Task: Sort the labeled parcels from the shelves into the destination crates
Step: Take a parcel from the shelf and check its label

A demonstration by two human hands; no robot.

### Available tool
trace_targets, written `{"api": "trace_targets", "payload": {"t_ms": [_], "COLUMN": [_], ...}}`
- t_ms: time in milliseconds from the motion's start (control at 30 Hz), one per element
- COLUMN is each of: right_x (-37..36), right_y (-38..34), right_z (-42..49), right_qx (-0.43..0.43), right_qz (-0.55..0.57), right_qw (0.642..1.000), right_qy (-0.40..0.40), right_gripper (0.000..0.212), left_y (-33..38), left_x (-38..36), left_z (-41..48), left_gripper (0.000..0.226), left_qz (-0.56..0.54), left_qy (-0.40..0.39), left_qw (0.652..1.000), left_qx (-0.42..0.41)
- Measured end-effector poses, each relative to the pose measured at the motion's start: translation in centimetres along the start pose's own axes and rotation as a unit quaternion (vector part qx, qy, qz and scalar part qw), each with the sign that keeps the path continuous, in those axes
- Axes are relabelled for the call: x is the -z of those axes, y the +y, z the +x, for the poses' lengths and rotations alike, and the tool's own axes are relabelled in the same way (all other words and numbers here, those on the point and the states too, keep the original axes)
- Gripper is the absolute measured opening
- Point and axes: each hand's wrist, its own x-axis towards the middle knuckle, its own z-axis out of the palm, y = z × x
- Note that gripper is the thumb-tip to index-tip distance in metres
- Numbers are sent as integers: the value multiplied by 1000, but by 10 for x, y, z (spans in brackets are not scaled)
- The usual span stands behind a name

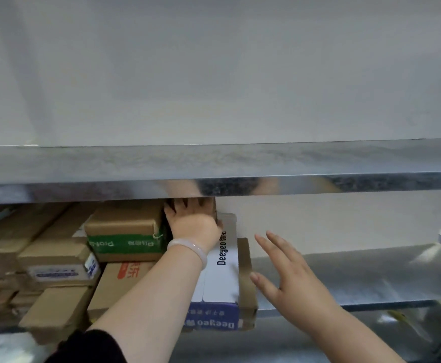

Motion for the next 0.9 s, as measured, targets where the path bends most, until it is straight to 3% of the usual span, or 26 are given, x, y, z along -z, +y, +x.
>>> {"api": "trace_targets", "payload": {"t_ms": [300, 433, 600, 667, 733, 833, 900], "right_x": [29, 22, 1, -6, -13, -22, -26], "right_y": [39, 44, 26, 12, -5, -35, -60], "right_z": [-4, -10, -14, -15, -16, -22, -28], "right_qx": [28, 69, 89, 66, 39, 19, 21], "right_qz": [38, 54, 167, 241, 321, 404, 450], "right_qw": [999, 996, 981, 967, 945, 910, 880], "right_qy": [-19, -32, -49, -44, -48, -87, -152], "right_gripper": [65, 65, 65, 49, 34, 35, 49], "left_y": [20, 20, 8, -1, -9, -24, -35], "left_x": [12, 18, 29, 34, 42, 54, 61], "left_z": [-45, -95, -156, -180, -202, -226, -238], "left_gripper": [56, 66, 65, 59, 55, 55, 50], "left_qz": [-44, -191, -360, -432, -525, -659, -724], "left_qy": [81, 141, 169, 182, 185, 200, 228], "left_qw": [996, 971, 913, 876, 813, 687, 594], "left_qx": [9, 26, 88, 116, 168, 231, 266]}}
